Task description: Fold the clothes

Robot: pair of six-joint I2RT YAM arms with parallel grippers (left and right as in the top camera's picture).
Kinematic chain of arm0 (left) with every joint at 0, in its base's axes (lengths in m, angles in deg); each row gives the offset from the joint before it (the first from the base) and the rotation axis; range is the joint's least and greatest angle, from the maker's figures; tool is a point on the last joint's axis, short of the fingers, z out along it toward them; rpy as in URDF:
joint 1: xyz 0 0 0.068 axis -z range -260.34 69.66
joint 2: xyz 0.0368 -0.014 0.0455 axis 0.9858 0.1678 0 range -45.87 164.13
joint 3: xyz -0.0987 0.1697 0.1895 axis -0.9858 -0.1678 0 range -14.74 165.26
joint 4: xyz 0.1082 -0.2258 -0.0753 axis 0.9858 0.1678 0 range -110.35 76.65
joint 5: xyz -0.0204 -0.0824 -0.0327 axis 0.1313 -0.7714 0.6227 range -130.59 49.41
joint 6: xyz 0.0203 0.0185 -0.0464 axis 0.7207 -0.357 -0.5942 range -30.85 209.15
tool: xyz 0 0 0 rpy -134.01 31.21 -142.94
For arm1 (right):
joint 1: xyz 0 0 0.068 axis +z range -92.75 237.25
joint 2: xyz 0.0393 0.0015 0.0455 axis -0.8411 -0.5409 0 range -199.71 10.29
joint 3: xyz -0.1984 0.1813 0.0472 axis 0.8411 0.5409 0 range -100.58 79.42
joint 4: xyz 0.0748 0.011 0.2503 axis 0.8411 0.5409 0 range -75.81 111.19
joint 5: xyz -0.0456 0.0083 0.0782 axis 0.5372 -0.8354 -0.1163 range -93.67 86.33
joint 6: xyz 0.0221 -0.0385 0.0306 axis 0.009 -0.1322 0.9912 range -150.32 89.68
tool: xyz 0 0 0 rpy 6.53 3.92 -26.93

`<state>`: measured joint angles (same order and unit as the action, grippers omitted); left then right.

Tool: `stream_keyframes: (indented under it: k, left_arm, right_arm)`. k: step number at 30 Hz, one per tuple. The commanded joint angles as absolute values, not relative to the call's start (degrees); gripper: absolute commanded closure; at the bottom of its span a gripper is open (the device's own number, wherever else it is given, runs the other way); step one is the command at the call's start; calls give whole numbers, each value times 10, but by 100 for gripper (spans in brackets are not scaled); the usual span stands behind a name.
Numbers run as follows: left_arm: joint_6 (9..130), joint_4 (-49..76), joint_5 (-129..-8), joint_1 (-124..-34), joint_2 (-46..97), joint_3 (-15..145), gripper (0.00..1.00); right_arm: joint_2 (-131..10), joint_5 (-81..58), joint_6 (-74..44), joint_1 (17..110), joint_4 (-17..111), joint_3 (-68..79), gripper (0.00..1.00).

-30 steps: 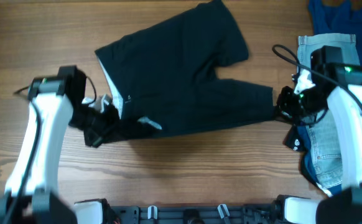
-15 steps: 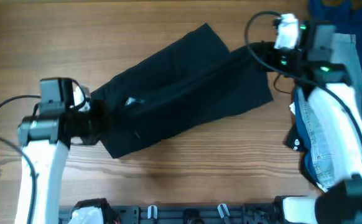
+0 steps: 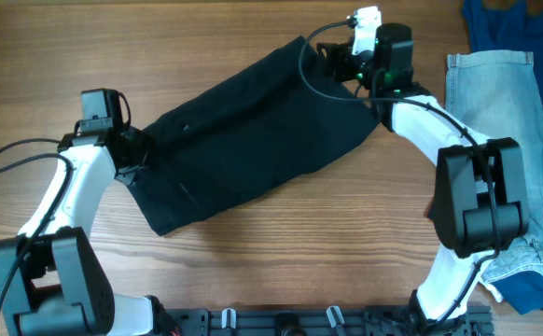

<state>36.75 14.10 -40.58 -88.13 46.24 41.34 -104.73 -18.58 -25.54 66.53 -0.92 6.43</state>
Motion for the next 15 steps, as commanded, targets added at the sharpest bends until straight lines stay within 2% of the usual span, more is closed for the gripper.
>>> stream_keyframes:
  k: [1,2,3,5,7,9,10,12,15]
  left_arm:
    - [392,141,-387,-893,462,410,28]
    - [435,144,-405,-901,456,414,17]
    - [468,156,-412,-913,447,423,12]
    - [498,200,-421,-933,424,439,11]
    - [502,278,-464,-954,393,442,2]
    - [506,328,-481,-951,394,435,1]
    - [532,329,-483,-944,395,416,4]
    - [556,297,-505,-939,395,371,7]
    - [569,194,-566,-939,396,295,5]
  right_arm:
    - [-1035,-179,-254,662,18,51,0]
    - [-1017,-180,-254,659,57,51,0]
    - [-995,-183,-255,657,103,50,0]
    - [-960,-206,-258,657,182,50,0]
    - [-923,-283,-257,662,287,50,0]
    - [-920,-400,-234,680,362,51,0]
    - [-925,-433,-235,697,380,54,0]
    - [-936,-425,-243,747,405,66,7]
    - [-961,-380,-242,814,417,68,8]
